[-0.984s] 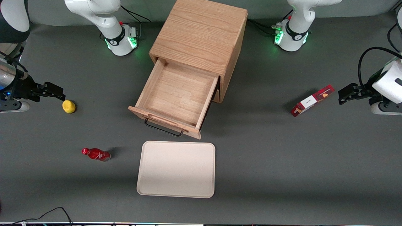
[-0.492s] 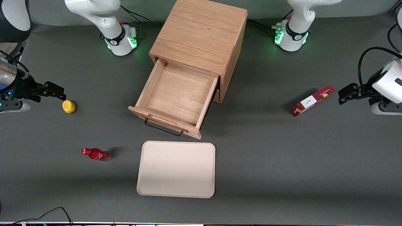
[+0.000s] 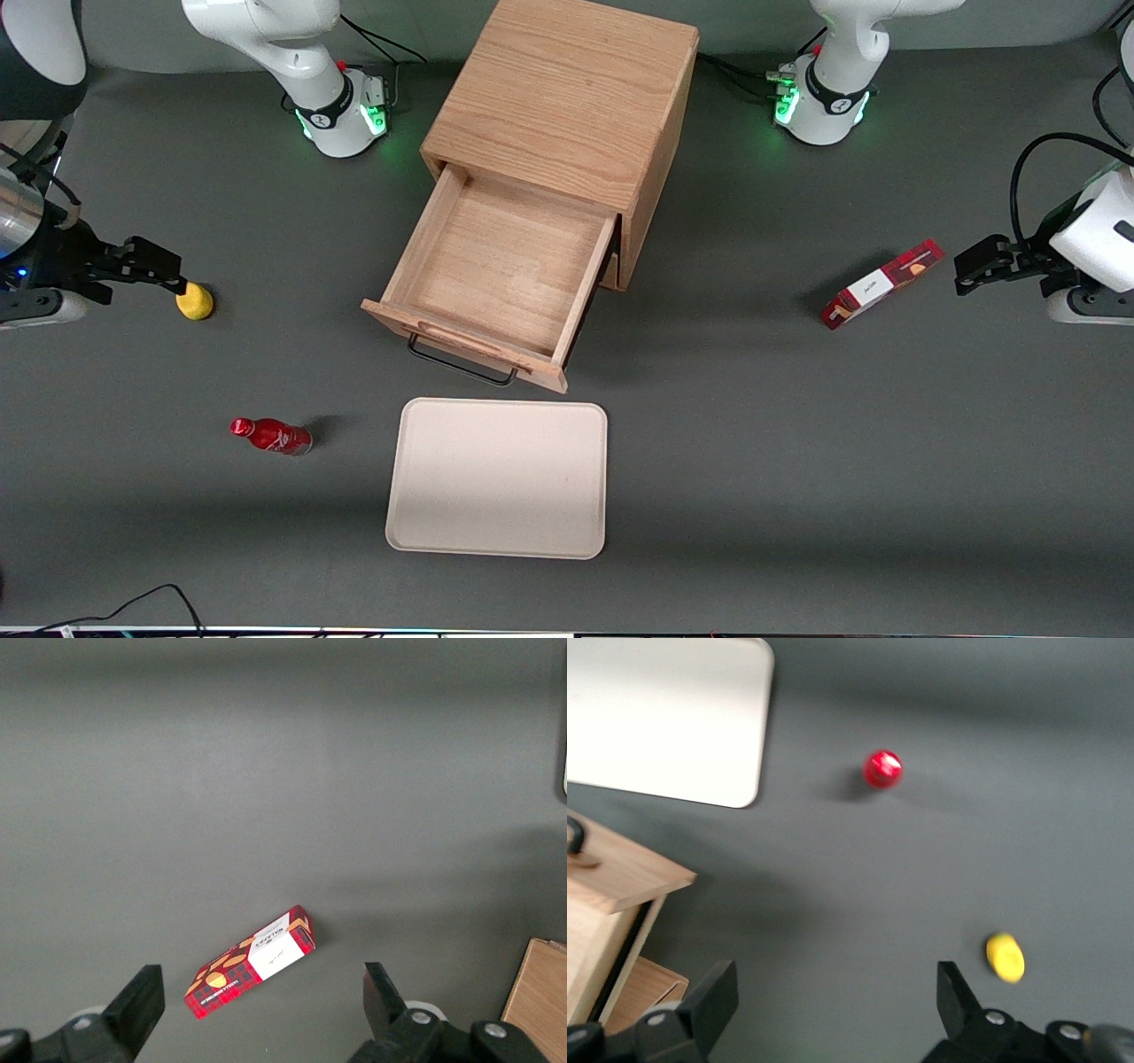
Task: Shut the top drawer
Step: 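Swing the right gripper toward the open drawer's front panel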
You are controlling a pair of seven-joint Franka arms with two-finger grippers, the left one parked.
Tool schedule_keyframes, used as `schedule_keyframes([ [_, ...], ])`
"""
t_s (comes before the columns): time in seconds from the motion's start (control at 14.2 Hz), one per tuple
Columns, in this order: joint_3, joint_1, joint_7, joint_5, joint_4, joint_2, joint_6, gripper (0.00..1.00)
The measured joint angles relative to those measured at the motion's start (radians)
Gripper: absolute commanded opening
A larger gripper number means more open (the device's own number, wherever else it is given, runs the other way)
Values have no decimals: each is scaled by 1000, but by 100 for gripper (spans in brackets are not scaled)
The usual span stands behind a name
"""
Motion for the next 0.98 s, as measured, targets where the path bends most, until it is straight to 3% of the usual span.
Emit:
schedule_keyframes([
  [0.35,46,22,-158,89,122,67,-2,100],
  [0.77,224,29,-236,99,253,205,0,100],
  [0.98,248,50,-286,99,340,307,7,100],
])
